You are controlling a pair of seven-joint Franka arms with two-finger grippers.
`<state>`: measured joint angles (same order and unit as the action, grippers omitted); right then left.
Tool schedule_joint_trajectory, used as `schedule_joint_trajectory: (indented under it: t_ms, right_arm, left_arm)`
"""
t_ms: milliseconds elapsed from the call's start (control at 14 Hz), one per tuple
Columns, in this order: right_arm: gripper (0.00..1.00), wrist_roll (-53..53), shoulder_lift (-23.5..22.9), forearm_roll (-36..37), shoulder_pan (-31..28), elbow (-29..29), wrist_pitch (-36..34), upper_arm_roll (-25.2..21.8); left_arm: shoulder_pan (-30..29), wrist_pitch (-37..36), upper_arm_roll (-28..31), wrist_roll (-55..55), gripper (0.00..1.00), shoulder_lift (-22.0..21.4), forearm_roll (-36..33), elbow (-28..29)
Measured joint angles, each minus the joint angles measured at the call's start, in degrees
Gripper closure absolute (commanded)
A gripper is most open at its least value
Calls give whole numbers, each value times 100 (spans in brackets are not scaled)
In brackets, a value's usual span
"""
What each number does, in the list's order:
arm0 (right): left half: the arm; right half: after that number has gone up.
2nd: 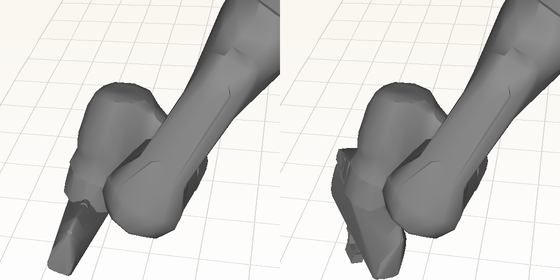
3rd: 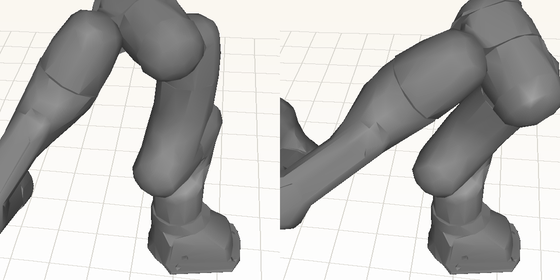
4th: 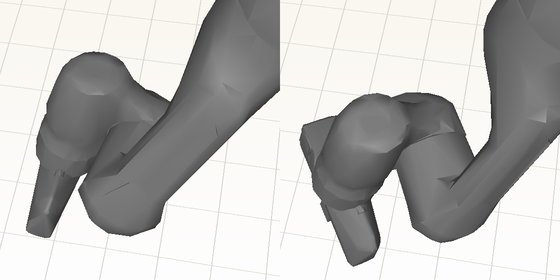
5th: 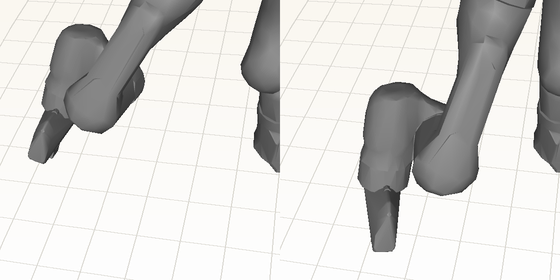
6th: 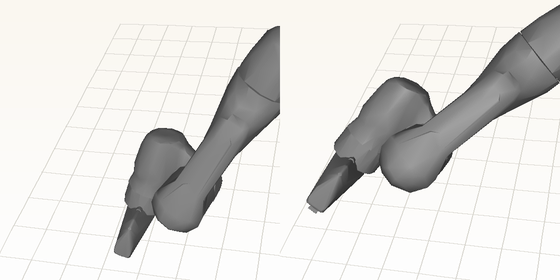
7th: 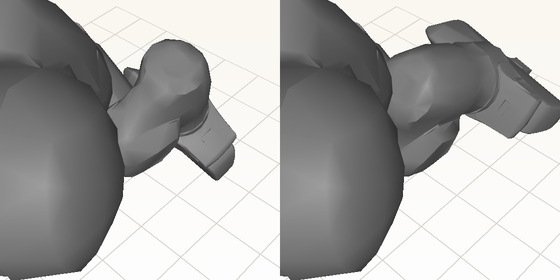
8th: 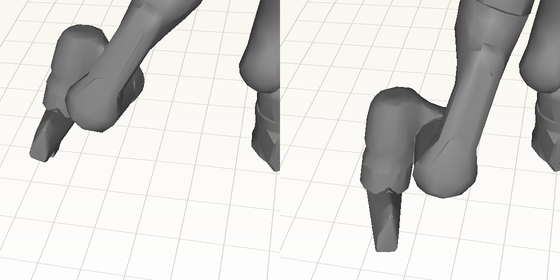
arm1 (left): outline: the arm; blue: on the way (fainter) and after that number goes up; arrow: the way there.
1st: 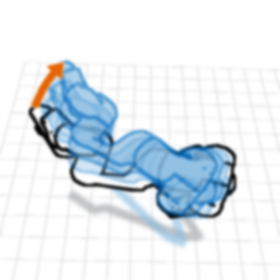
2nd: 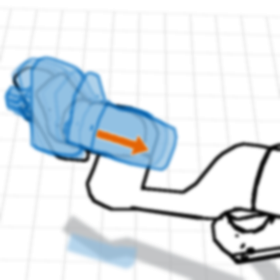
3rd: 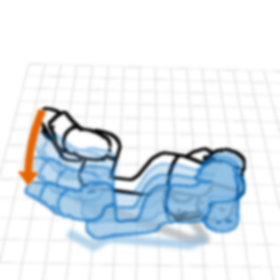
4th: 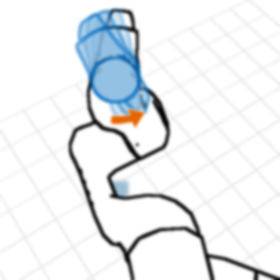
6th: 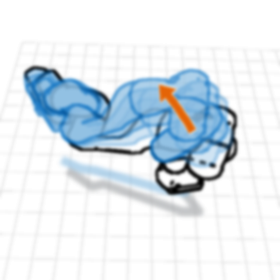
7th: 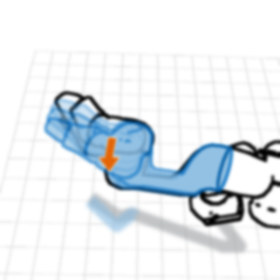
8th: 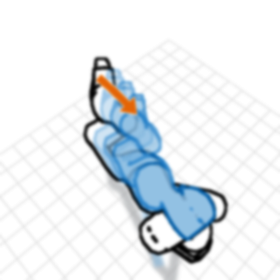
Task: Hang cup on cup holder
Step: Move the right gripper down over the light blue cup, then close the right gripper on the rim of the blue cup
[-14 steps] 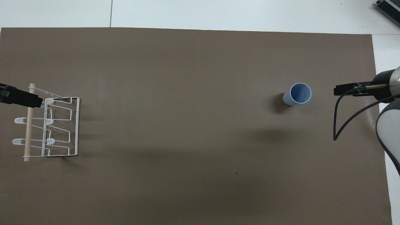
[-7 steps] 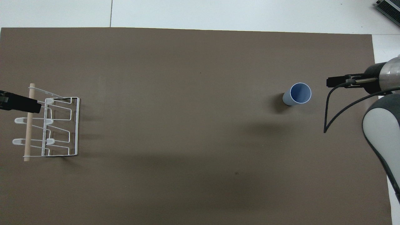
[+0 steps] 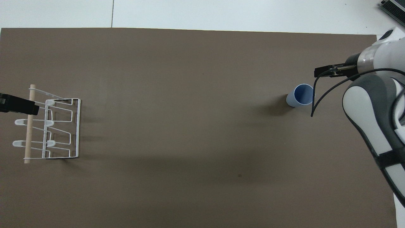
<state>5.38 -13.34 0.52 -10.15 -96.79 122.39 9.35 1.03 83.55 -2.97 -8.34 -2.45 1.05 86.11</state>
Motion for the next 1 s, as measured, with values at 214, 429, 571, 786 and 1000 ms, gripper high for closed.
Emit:
schedule_joint_trajectory:
  t_ms: [214,429,571,786,1000]
  right_arm:
    - [0,0,-300,232,0,105,52,-1]
    - [0,0,-388,252,-4,23,23,-6]
    - [0,0,-397,257,-8,-62,23,-14]
    - [0,0,-411,259,-24,-205,74,-17]
    - [0,0,-438,259,-51,-562,441,-18]
  left_arm:
    - [16,0,-41,0,0,-2,0,1]
    - [17,0,-51,0,0,-4,0,9]
    - [17,0,-46,0,0,-6,0,30]
    - [17,0,-45,0,0,-17,0,56]
    - [17,0,-45,0,0,-32,0,67]
